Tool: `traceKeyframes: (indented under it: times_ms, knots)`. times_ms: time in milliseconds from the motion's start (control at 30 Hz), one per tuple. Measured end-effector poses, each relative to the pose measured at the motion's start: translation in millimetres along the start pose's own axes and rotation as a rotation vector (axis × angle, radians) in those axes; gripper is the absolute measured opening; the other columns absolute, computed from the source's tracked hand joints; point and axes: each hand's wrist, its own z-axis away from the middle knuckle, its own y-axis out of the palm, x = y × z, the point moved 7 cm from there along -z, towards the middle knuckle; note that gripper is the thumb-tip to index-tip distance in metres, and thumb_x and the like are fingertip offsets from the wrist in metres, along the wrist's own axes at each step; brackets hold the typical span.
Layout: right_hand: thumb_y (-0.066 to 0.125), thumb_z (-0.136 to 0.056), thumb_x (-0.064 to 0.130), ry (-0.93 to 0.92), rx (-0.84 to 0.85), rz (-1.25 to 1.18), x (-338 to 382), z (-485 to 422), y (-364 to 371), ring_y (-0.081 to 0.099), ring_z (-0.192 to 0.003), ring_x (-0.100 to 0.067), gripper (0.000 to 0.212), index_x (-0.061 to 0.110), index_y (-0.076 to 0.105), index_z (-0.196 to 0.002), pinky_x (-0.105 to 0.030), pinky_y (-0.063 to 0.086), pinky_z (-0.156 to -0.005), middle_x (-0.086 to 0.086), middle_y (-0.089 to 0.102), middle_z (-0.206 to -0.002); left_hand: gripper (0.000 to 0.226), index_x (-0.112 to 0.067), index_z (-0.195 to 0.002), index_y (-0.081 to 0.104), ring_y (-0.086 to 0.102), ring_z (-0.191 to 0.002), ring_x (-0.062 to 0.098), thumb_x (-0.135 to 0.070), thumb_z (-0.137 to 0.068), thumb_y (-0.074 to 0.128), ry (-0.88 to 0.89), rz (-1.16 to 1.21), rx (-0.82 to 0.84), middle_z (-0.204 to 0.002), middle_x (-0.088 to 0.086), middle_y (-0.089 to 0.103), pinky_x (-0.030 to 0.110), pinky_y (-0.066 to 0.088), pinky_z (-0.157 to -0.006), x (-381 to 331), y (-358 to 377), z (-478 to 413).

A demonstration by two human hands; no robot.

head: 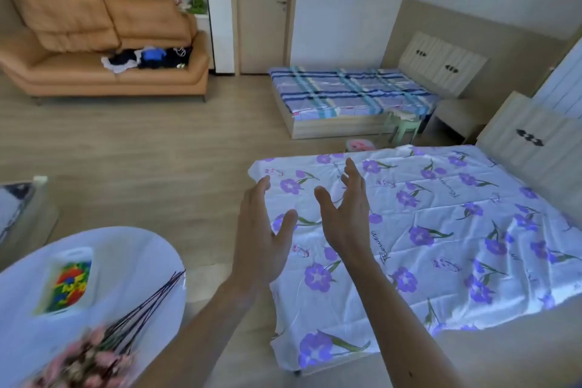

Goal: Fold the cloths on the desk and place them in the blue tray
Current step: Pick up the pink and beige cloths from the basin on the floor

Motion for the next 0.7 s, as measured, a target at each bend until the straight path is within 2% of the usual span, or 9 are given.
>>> traceKeyframes:
  times_ms: [100,200,300,400,533,600,700]
  knots:
    - [0.062,-0.095,0.024,0.072,0.020,-0.025,-13.3,8.0,11.3,0.040,-0.138,-0.008,0.072,0.027,0.024,-0.156,-0.022,0.027,-0.098,0.009,0.039,-0.149,0.061,-0.022,-0.145,0.035,0.042,-0.133,0.002,-0.036,-0.090,0.057,-0.072,0.033,-0.033,-0.141,-0.014,0.044,0.003,0.026,-0.104,8.5,-4.7,6.9]
    - [0.063,-0.095,0.022,0.107,0.034,-0.072,-27.8,11.0,27.7,0.043,-0.135,-0.008,0.071,0.026,0.027,-0.155,-0.022,0.034,-0.093,0.017,0.039,-0.135,0.058,-0.023,-0.142,0.040,0.043,-0.129,-0.004,-0.037,-0.089,0.057,-0.118,0.058,-0.031,-0.137,-0.015,0.047,-0.002,0.026,-0.097,19.2,-5.8,6.7]
    - [0.064,-0.094,0.021,0.141,0.032,-0.108,-39.2,3.4,41.8,0.044,-0.134,-0.005,0.071,0.027,0.027,-0.155,-0.018,0.038,-0.090,0.015,0.040,-0.135,0.054,-0.023,-0.140,0.043,0.044,-0.127,-0.008,-0.032,-0.090,0.060,-0.147,0.075,-0.016,-0.134,-0.016,0.050,-0.003,0.028,-0.094,31.8,-3.1,-1.6]
    - [0.064,-0.094,0.021,0.180,0.034,-0.132,-48.6,-6.2,56.0,0.044,-0.131,-0.001,0.071,0.028,0.028,-0.154,-0.007,0.035,-0.086,0.012,0.043,-0.141,0.051,-0.025,-0.139,0.043,0.045,-0.128,-0.005,-0.021,-0.093,0.064,-0.179,0.088,0.000,-0.136,-0.017,0.051,0.001,0.033,-0.096,49.2,4.3,-11.1]
    - [0.065,-0.094,0.021,0.202,0.019,-0.141,-59.1,-31.6,78.2,0.046,-0.129,-0.001,0.068,0.028,0.031,-0.153,-0.007,0.035,-0.086,0.016,0.044,-0.140,0.055,-0.026,-0.142,0.040,0.046,-0.131,0.000,-0.024,-0.092,0.063,-0.208,0.117,0.022,-0.138,-0.017,0.050,0.020,0.040,-0.104,78.2,14.3,-39.0]
    - [0.065,-0.094,0.020,0.205,0.020,-0.137,-64.2,-46.7,90.0,0.047,-0.130,-0.003,0.068,0.027,0.032,-0.153,-0.009,0.036,-0.089,0.020,0.044,-0.138,0.057,-0.028,-0.142,0.040,0.046,-0.131,0.001,-0.029,-0.090,0.062,-0.234,0.135,0.035,-0.138,-0.018,0.050,0.024,0.041,-0.104,92.4,18.7,-55.8]
    - [0.067,-0.093,0.019,0.199,0.011,-0.115,-68.6,-73.1,103.7,0.049,-0.129,-0.002,0.068,0.026,0.034,-0.152,-0.006,0.038,-0.087,0.017,0.047,-0.137,0.061,-0.030,-0.143,0.038,0.045,-0.131,-0.001,-0.035,-0.087,0.060,-0.258,0.163,0.061,-0.139,-0.019,0.049,0.008,0.039,-0.095,112.3,21.4,-85.8]
